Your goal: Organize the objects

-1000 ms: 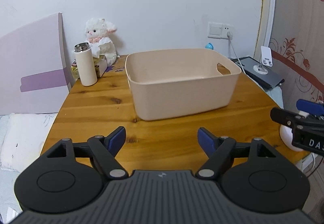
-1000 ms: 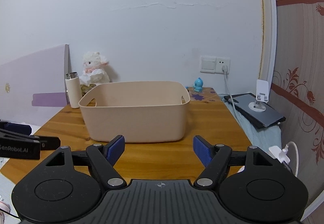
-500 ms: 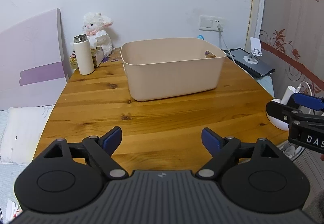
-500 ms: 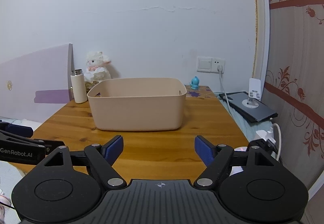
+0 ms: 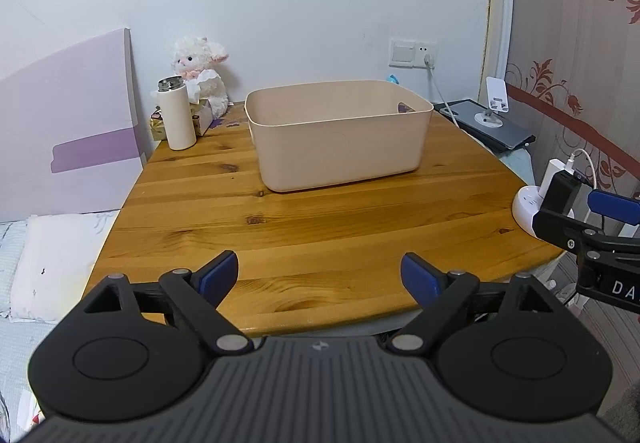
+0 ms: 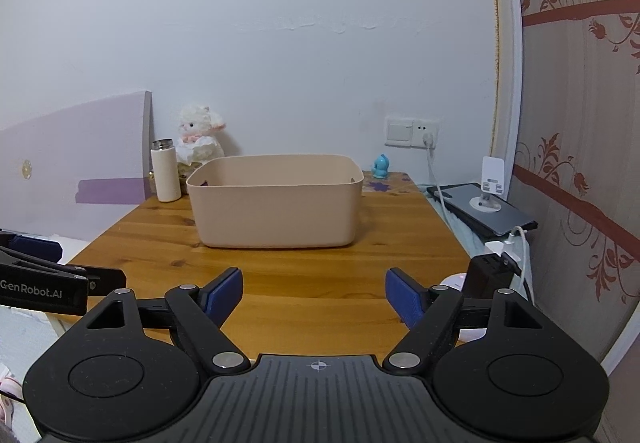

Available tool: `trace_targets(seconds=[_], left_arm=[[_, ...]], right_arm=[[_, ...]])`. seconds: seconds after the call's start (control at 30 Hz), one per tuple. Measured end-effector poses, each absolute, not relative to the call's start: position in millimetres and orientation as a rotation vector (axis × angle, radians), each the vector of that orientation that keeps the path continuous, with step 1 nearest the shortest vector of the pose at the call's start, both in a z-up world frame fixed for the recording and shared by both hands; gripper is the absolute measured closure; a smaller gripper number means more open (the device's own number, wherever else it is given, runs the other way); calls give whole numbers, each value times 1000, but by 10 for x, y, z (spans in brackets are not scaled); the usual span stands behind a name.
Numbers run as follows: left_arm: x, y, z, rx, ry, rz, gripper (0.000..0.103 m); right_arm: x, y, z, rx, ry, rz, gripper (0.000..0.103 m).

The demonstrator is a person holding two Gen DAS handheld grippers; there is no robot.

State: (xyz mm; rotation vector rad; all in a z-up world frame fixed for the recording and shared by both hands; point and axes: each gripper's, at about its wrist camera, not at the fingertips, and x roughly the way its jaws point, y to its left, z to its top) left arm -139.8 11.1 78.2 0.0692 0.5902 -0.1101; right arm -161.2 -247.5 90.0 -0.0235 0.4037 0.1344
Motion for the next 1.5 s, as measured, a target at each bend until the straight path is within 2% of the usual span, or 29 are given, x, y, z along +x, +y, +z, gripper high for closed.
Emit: trace_targets(seconds=[1.5], left_arm=[[-1635, 40, 747, 75, 590, -134, 14]], right_arm=[[-1892, -2594, 815, -2, 427, 99, 23]])
